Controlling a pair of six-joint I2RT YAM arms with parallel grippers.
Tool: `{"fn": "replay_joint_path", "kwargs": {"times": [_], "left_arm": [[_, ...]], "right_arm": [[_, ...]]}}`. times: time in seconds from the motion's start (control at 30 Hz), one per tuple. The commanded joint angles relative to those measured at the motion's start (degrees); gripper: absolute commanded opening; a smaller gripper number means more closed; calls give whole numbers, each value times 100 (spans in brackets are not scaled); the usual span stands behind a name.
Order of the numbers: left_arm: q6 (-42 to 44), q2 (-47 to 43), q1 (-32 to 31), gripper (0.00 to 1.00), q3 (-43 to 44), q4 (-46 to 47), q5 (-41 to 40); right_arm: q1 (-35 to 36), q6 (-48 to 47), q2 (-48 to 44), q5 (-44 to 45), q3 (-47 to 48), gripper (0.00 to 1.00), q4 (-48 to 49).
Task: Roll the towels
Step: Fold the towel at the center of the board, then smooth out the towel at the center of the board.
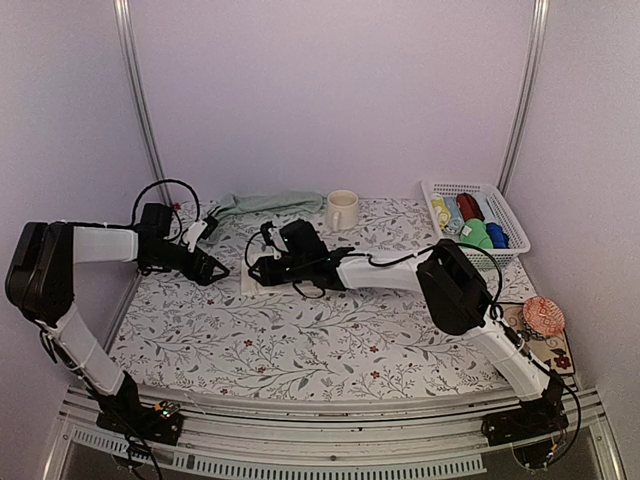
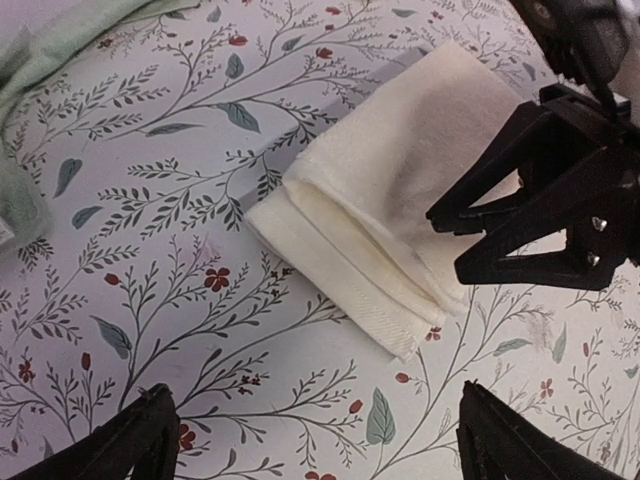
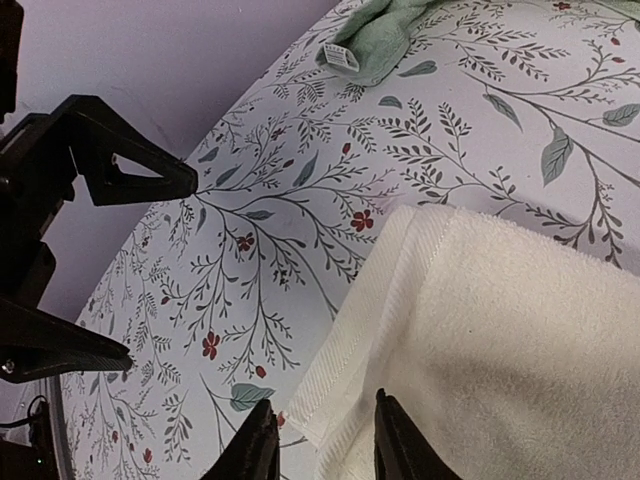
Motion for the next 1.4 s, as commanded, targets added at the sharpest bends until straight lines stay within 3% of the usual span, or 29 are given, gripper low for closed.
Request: {"fn": "replay_joint_path", "kwargs": {"times": [0.0, 0.17, 0.27, 0.6, 1.0, 1.37], "left_arm": [[-81, 210, 77, 97, 130, -21, 294], [-345, 543, 83, 97, 561, -369, 961], [-669, 740, 60, 97, 896, -517, 1273], [-1631, 1302, -348, 87, 1399, -414, 1126], [-2121, 1830, -654, 87, 1694, -362, 1134], [-2253, 2335, -762, 86, 1779, -387, 974]], "right_arm": [[62, 24, 132, -376, 144, 37, 266], [-43, -110, -397, -206, -160, 42, 0], [-229, -82, -1036, 10, -845, 45, 25], [-764, -284, -2865, 955, -2773, 47, -268], [-794, -325, -3398, 924, -3983, 49, -68], [-788, -318, -3558, 849, -4365, 50, 187]]}}
